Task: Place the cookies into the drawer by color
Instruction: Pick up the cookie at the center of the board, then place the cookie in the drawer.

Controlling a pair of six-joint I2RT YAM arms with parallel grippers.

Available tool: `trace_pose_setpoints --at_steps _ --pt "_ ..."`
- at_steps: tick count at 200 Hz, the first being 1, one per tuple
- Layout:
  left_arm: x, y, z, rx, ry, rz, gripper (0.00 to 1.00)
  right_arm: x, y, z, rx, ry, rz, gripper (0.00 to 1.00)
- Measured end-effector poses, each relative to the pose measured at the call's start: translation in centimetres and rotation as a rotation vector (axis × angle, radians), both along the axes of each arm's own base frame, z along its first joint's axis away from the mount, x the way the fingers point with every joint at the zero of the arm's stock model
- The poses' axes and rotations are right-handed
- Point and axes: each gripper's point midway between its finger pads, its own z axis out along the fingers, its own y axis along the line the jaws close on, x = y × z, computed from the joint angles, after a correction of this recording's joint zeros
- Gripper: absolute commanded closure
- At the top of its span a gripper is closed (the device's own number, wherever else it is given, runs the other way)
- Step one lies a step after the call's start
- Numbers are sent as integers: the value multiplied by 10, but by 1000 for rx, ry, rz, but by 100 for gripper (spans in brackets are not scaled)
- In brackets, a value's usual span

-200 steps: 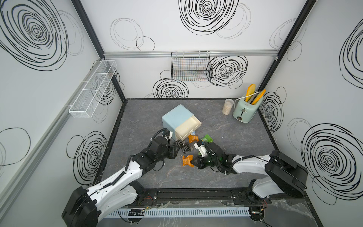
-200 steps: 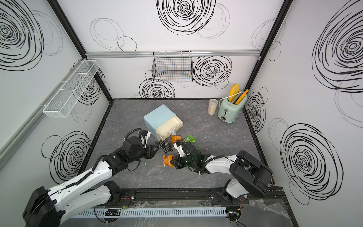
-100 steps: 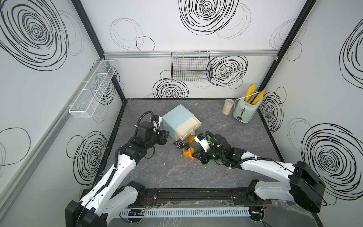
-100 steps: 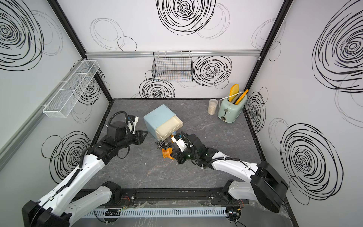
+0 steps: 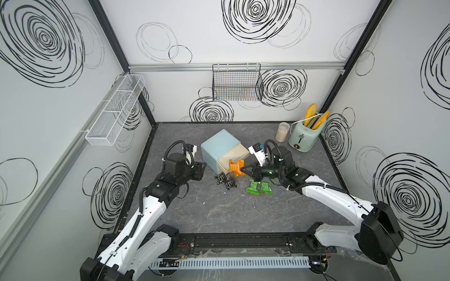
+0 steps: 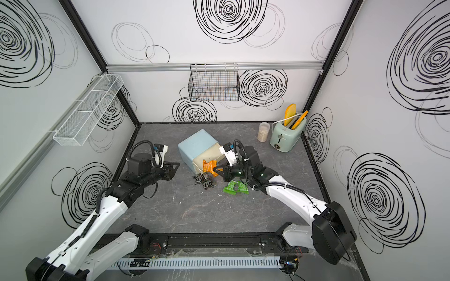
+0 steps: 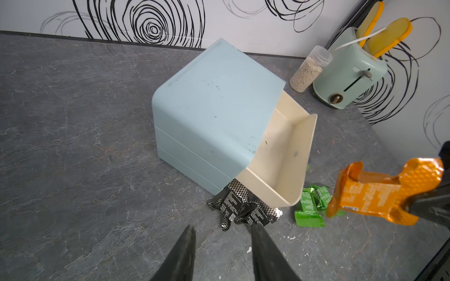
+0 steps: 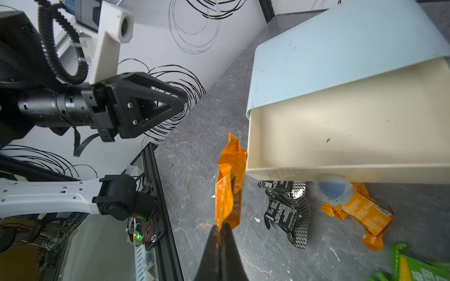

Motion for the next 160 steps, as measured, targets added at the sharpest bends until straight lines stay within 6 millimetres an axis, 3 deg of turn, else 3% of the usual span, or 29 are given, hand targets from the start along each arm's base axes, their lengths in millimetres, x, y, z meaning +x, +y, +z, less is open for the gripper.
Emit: trace_pose_setpoints --at_steps 38,85,160 --pt "2 3 3 -4 -13 10 57 19 6 5 0 37 -7 100" --pt "3 6 3 -11 -12 15 57 38 12 -4 -52 84 15 100" --pt "2 6 2 -14 -9 15 57 49 17 -25 -120 126 50 100"
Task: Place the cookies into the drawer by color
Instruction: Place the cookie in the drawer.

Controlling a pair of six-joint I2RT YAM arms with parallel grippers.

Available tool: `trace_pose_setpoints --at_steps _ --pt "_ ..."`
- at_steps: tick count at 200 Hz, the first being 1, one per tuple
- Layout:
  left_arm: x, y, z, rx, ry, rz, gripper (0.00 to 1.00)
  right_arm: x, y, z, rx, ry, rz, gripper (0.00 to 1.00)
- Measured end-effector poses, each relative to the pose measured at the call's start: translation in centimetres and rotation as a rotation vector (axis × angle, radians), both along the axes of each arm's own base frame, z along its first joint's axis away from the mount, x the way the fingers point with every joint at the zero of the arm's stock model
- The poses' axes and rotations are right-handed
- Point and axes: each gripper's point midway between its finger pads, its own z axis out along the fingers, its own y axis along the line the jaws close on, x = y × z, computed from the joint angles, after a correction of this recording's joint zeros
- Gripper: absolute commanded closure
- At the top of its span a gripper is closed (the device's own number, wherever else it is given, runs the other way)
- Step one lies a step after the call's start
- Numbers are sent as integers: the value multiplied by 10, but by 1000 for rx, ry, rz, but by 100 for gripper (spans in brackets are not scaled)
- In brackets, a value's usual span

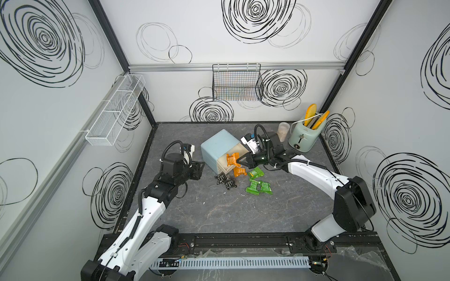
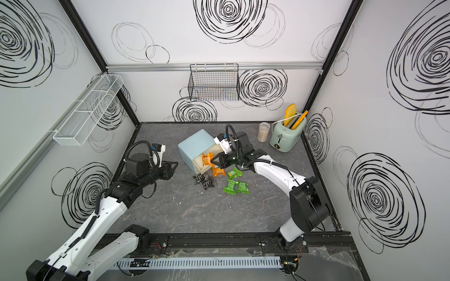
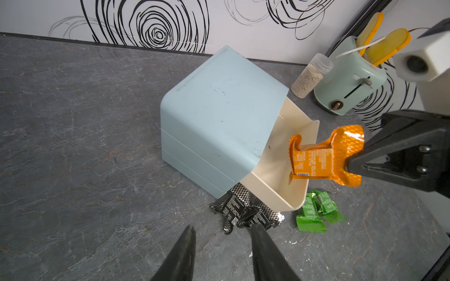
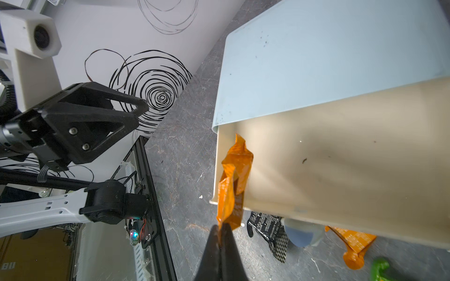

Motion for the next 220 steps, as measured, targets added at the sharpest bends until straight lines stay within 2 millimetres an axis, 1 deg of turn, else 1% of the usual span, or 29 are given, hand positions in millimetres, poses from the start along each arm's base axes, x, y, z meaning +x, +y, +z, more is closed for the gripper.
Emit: trace_pose_setpoints --at_steps 42,85,125,184,220 --pt "0 1 1 0 -2 5 57 3 2 -12 -22 29 8 100" --pt "0 2 1 0 -3 8 57 6 6 -13 -25 38 14 100" --pt "0 2 1 0 -3 9 57 10 9 -22 -38 61 20 100" --pt "0 3 2 -1 -8 11 57 18 15 -19 -44 67 23 96" --pt "0 5 2 -1 -8 15 57 21 17 -21 -48 72 23 87"
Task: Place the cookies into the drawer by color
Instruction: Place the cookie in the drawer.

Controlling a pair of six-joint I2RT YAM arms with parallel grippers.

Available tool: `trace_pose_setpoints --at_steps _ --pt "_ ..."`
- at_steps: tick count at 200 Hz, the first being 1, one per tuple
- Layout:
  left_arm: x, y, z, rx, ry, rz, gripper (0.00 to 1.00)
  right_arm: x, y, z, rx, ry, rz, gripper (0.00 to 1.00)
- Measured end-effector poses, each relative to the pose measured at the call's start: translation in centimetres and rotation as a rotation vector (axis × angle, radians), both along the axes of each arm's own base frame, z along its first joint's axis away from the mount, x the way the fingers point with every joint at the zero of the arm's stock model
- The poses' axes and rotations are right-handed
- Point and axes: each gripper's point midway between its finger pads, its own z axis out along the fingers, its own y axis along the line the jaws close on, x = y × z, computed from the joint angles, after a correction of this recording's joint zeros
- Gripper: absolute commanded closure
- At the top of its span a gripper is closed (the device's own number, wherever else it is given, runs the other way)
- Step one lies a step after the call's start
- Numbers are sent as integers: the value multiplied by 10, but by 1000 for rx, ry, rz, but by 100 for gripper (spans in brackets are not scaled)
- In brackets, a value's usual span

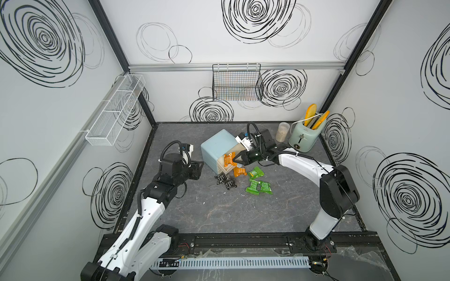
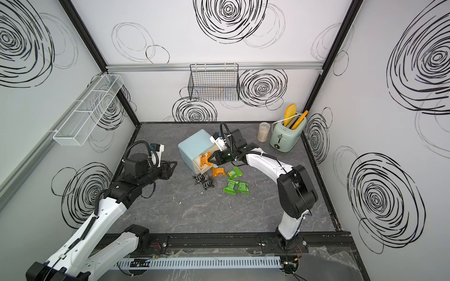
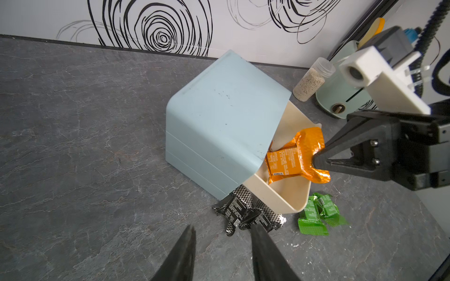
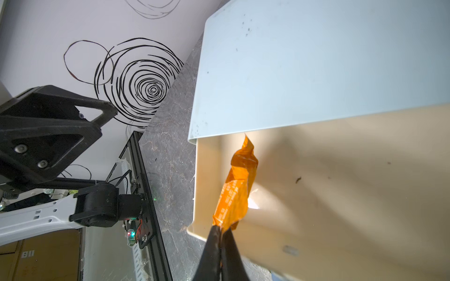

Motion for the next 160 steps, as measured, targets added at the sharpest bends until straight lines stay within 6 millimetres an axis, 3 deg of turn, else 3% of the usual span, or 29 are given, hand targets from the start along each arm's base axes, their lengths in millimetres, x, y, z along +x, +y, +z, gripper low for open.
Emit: trace_pose_setpoints --at_steps 50,95,160 --pt "0 0 -1 0 1 1 57 5 2 0 -10 -2 -5 72" --pt "0 0 -1 0 1 1 57 12 2 2 -23 -17 -27 50" --pt "-1 2 -2 0 2 6 56 27 -2 11 -65 -90 -72 56"
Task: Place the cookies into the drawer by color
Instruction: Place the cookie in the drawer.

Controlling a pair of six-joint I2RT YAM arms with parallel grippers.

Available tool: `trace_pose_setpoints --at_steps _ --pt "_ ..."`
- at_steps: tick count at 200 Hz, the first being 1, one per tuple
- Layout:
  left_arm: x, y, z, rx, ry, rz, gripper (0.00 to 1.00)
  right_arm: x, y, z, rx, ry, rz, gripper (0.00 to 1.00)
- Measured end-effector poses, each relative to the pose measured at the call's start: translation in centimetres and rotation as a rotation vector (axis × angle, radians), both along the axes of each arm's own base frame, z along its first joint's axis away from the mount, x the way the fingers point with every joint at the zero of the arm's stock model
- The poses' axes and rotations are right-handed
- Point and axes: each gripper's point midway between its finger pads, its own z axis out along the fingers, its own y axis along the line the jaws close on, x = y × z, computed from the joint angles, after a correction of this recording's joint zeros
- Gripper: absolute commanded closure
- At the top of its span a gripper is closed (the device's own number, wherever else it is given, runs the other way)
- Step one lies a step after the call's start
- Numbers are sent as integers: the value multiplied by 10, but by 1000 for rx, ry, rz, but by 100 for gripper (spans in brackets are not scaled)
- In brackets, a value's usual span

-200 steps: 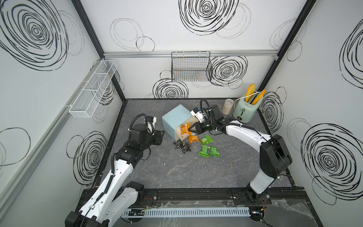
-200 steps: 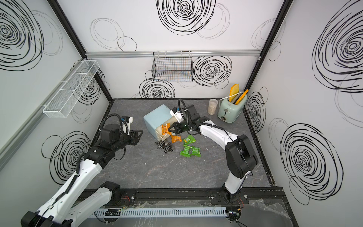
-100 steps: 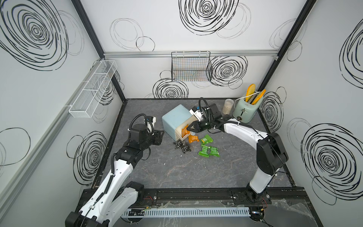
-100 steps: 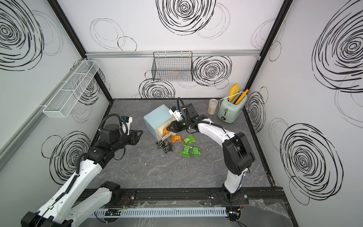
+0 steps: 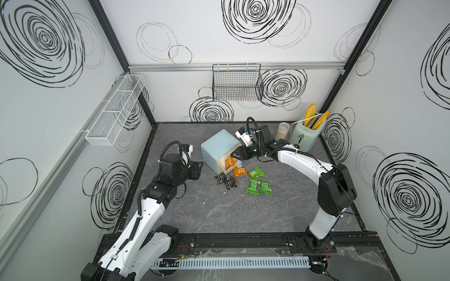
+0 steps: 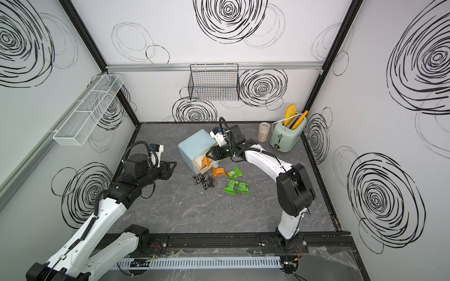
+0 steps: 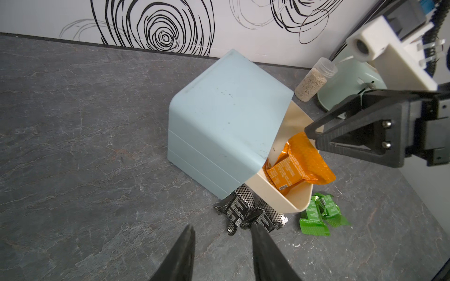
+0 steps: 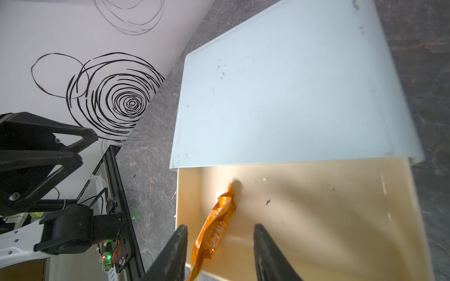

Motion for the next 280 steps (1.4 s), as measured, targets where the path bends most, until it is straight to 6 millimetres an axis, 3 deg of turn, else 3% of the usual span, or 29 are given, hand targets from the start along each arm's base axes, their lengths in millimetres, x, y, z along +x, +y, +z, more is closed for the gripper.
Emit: trace_pose_setpoints --at_steps 44,91,113,142,193,211,245,280 --pt "0 0 0 -2 0 -1 57 -12 2 3 -16 -17 42 67" --pt "0 0 -1 -3 2 -1 56 -22 5 -5 -66 -8 50 63" --pt "0 0 -1 -3 2 -1 56 -19 4 -7 -89 -14 35 70" --pt "0 0 -1 -3 2 -1 56 -15 5 -8 -98 -23 32 88" --pt "0 0 -1 -4 3 -1 56 2 16 -16 -108 -18 35 92" --pt "0 0 -1 -4 3 -1 56 6 19 -23 -118 -8 38 88" --pt "0 1 -1 -5 3 0 56 10 21 -31 -139 1 37 55" --pt "0 2 -1 -7 4 2 54 15 17 -21 -146 -45 13 42"
